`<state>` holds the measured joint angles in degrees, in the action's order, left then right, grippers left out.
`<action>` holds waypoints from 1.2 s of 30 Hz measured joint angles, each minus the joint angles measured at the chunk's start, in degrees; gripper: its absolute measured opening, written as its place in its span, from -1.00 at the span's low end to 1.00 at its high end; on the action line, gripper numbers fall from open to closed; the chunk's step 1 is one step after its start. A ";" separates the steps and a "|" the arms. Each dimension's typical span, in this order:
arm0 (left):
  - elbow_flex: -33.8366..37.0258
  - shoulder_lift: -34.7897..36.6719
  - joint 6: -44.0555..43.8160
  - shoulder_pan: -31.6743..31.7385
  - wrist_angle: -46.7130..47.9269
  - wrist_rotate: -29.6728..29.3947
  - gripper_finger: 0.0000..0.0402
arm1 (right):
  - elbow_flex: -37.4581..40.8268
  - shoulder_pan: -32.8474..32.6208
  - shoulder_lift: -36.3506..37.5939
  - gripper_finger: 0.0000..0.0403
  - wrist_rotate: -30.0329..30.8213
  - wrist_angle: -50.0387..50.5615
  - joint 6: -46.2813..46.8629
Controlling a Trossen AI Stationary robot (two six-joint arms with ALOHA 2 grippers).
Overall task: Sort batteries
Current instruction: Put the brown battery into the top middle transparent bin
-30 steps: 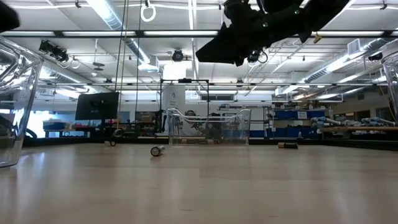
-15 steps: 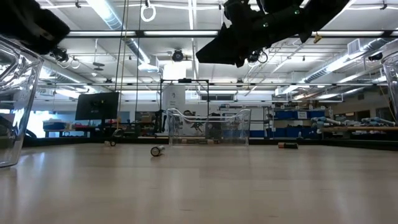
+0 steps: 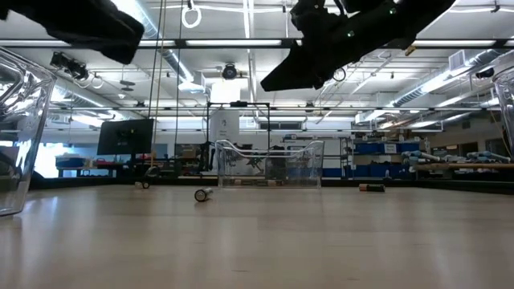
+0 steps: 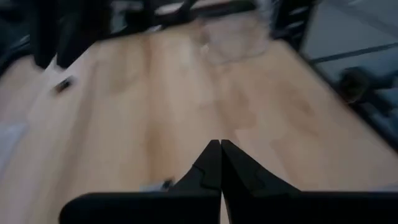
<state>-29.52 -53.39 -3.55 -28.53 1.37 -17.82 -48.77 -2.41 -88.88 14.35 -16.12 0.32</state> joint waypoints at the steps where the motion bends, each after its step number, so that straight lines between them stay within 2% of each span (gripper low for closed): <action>1: 1.02 -0.02 1.61 1.62 -2.89 3.77 -0.97 | 0.00 -0.44 0.00 -0.54 0.00 0.22 0.00; 4: 4.00 -0.02 4.13 6.49 -11.05 11.97 -0.97 | 0.00 -1.60 0.00 -0.64 0.00 0.22 0.00; 9: 6.86 -0.10 6.32 13.98 -17.35 16.21 -0.97 | 0.32 -3.03 0.00 -0.84 0.14 -0.47 0.53; 12: 8.30 -0.18 8.11 17.53 -20.64 19.21 -0.97 | 2.65 -3.52 0.00 -0.95 2.34 -4.21 0.87; 18: 13.12 -0.23 9.00 23.94 -28.88 24.85 -0.97 | 8.34 -3.52 0.00 -0.90 4.24 -9.05 6.66; 23: 16.10 -0.24 8.98 28.47 -35.47 27.47 -0.97 | 10.37 -3.55 0.00 -0.90 6.71 -9.40 9.86; 30: 18.17 -0.24 8.74 31.27 -39.33 27.54 -0.97 | 10.45 -3.60 0.23 -0.90 7.69 -6.49 11.30; 36: 18.65 -0.24 7.80 31.25 -39.24 26.53 -0.97 | 10.43 -5.44 4.90 -0.81 7.85 6.37 17.06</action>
<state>-10.87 -53.63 4.25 2.72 -37.87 8.71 -38.35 -7.85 -83.98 22.20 -9.75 17.37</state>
